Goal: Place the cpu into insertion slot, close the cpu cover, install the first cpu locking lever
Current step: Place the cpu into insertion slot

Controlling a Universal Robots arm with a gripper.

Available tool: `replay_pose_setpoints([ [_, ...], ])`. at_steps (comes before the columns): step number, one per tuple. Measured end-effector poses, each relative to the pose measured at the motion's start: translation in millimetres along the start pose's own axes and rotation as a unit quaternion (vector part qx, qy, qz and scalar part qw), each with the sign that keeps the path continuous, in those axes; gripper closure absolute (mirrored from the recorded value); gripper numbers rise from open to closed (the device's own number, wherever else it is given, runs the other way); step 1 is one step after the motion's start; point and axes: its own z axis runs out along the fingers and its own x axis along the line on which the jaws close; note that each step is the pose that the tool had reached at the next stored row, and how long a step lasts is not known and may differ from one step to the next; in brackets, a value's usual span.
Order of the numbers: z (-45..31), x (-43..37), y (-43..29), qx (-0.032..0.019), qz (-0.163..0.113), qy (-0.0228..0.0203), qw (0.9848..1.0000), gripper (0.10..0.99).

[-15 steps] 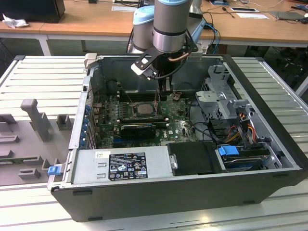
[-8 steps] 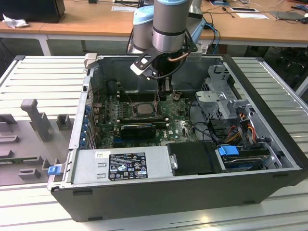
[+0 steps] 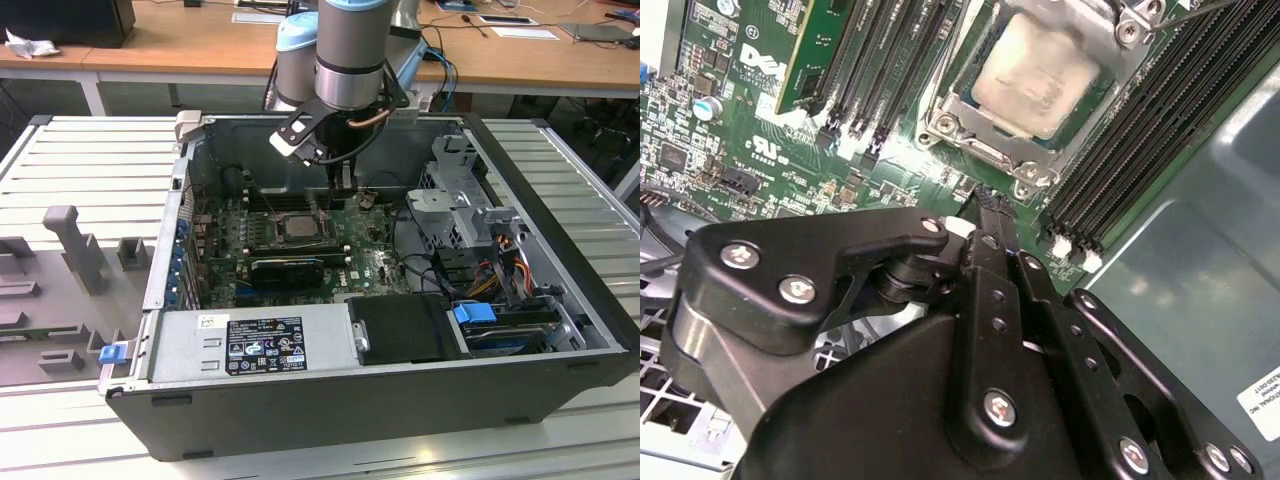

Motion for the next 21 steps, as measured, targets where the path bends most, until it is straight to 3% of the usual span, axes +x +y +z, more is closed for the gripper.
replay_pose_setpoints([
  [12, -0.1, 0.0, -2.6, 0.0, 0.0, 0.0, 1.0, 0.98],
  [21, 0.9, -0.1, -9.4, 0.0, 0.0, 0.0, 1.0, 0.98],
])
